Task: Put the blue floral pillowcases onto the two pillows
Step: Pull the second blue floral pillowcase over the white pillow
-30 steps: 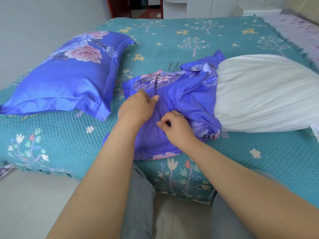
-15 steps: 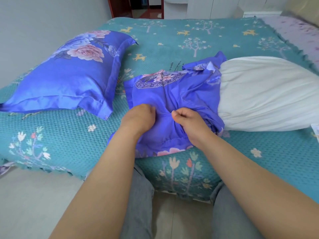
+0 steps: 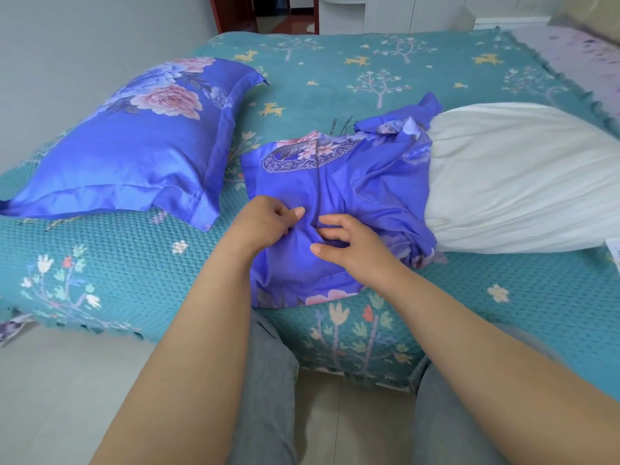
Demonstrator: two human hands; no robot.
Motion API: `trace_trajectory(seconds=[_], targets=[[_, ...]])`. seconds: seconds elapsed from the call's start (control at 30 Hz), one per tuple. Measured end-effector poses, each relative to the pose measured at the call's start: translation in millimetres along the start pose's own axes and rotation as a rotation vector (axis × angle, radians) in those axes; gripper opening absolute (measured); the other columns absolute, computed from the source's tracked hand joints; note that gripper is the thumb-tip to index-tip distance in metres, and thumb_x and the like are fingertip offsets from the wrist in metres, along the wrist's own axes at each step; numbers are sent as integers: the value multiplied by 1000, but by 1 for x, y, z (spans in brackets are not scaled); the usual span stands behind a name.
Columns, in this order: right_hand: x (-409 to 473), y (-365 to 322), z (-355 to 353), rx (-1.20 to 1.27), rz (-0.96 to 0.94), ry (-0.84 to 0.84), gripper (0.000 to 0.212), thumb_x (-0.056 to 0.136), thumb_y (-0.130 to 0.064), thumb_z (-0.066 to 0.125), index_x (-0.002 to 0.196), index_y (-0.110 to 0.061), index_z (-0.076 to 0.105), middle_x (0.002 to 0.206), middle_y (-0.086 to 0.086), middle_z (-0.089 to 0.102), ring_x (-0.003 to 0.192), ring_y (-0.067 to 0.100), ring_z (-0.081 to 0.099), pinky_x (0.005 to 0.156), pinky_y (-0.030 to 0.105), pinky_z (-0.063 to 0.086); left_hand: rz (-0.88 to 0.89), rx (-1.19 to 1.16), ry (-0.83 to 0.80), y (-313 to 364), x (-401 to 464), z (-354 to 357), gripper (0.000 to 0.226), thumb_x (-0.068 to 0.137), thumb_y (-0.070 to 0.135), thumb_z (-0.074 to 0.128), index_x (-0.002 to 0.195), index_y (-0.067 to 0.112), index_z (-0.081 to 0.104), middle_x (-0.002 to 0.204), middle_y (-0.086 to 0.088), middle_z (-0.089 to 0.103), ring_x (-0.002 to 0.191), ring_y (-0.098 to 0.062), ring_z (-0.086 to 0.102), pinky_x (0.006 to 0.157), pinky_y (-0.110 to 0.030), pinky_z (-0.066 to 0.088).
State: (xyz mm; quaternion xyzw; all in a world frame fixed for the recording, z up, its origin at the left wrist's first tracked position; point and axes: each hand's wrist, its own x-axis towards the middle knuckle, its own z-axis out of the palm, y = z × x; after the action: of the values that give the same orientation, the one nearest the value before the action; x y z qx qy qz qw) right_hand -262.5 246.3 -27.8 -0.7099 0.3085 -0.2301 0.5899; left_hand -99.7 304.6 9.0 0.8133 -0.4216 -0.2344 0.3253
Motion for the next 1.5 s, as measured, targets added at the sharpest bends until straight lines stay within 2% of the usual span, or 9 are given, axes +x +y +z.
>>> trace_trajectory(seconds=[0.2, 0.4, 0.5, 0.77, 0.93, 1.03, 1.17, 1.4, 1.5], targets=[[4, 5, -2, -73, 50, -141, 58, 76, -21, 78, 128, -17, 51, 127, -4, 59, 114, 2, 53, 99, 23, 44, 78, -44, 20, 9, -2, 5, 34, 90, 32, 59, 61, 15, 51, 59, -1, 48, 52, -15, 38, 52, -26, 31], [14, 18, 1, 156, 61, -167, 32, 84, -7, 68, 112, -5, 54, 99, 4, 71, 93, 8, 65, 85, 21, 52, 219, 112, 25, 30, -6, 35, 34, 92, 29, 56, 60, 18, 50, 55, 4, 47, 55, -14, 42, 57, -28, 35], [17, 21, 2, -55, -24, 22, 22, 84, -12, 69, 72, -6, 52, 58, -1, 45, 57, 12, 41, 58, 29, 35, 183, 211, 39, 27, -6, 34, 35, 92, 33, 51, 60, 18, 48, 58, 4, 50, 65, -22, 49, 59, -29, 37], [10, 2, 1, 142, -56, 226, 30, 91, -19, 61, 64, -14, 47, 55, -5, 31, 49, 3, 26, 49, 18, 26, 97, 269, -29, -7, -21, 3, 34, 75, 47, 73, 85, 19, 56, 83, 1, 61, 78, -21, 57, 74, -36, 48], [4, -1, 4, -268, 48, 73, 33, 93, -31, 55, 66, -18, 41, 50, 1, 54, 42, 12, 47, 52, 26, 38, 138, 556, 97, 0, -33, 14, 15, 80, 37, 69, 81, 23, 64, 91, -4, 68, 89, -26, 60, 70, -30, 43], [-5, -3, -1, -252, 157, -16, 19, 91, -29, 59, 85, -15, 50, 73, 11, 69, 65, 22, 69, 62, 32, 52, 160, 567, 128, 1, -35, 15, 11, 86, 30, 63, 85, 20, 65, 95, -7, 68, 94, -29, 60, 72, -30, 42], [-12, 5, -5, -385, 114, -53, 19, 83, -35, 68, 98, -28, 57, 78, -9, 64, 75, 11, 62, 88, 42, 53, 181, 563, 157, -3, -36, 13, 13, 90, 25, 56, 91, 14, 63, 98, -11, 66, 95, -32, 58, 73, -33, 41], [-16, -7, 7, 374, 209, -130, 32, 91, -4, 56, 119, -20, 50, 104, 14, 65, 99, 24, 63, 96, 36, 48, 149, 442, 286, -5, -36, 2, 23, 96, 25, 50, 101, 4, 58, 102, -21, 64, 98, -37, 57, 74, -37, 38], [-12, -10, 7, 447, 204, -125, 27, 93, -3, 52, 115, -18, 52, 99, 13, 68, 98, 28, 66, 95, 38, 49, 166, 355, 324, 0, -33, 2, 21, 96, 25, 50, 99, 5, 57, 99, -20, 64, 95, -37, 57, 72, -36, 37]])
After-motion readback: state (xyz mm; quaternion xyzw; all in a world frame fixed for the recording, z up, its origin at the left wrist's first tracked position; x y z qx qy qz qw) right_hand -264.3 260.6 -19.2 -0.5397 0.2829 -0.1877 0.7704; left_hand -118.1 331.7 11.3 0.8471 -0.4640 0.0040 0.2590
